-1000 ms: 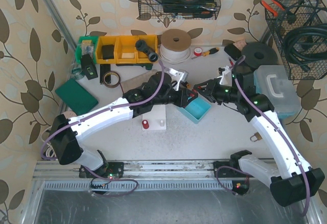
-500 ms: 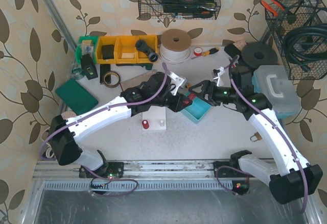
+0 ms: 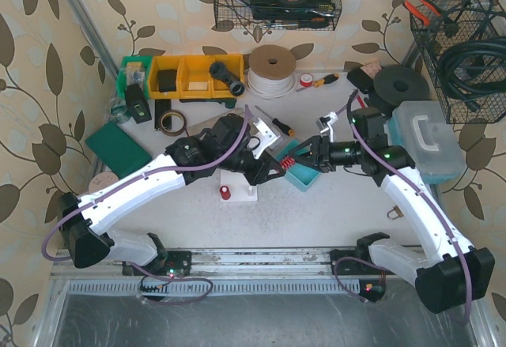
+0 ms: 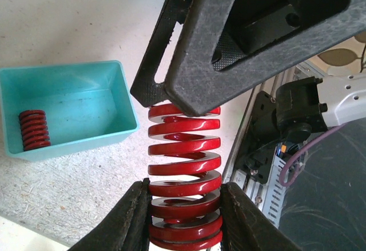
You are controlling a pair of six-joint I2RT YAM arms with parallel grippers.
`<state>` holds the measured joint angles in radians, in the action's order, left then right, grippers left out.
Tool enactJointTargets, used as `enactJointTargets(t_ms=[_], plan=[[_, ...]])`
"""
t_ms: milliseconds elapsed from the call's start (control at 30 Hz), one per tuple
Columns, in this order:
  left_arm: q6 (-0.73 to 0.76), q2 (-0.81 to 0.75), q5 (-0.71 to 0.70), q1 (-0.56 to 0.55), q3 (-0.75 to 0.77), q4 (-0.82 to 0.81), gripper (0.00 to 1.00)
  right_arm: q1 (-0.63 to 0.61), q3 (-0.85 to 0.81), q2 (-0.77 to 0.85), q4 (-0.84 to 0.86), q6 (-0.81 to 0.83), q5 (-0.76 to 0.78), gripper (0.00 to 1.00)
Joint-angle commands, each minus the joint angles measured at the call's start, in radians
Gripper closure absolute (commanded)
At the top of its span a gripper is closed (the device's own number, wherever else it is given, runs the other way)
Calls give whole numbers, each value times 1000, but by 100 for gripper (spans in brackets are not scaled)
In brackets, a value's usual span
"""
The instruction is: Install the large spring
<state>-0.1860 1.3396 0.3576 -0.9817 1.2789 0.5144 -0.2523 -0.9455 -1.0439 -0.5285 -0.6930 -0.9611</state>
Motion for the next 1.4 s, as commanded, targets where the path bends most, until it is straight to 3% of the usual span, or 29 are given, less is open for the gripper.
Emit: enactJointTargets(t_ms=[0,433,1033,1267,1367], plan=[[34,-23,40,2,4,-32,100,2,26,-6,-6,27,-68,37],[36,-22,28,2,7,-41,100,-1,91,12,112,-71,-147,44],[43,9,14,1,40,-27,100,-37,49,-25,139,-99,-174,52],[46,17,11,2,50,-25,100,-55,23,-43,138,-97,-169,62],[49,21,7,2,57,-15,100,-58,19,-50,126,-87,-167,70]])
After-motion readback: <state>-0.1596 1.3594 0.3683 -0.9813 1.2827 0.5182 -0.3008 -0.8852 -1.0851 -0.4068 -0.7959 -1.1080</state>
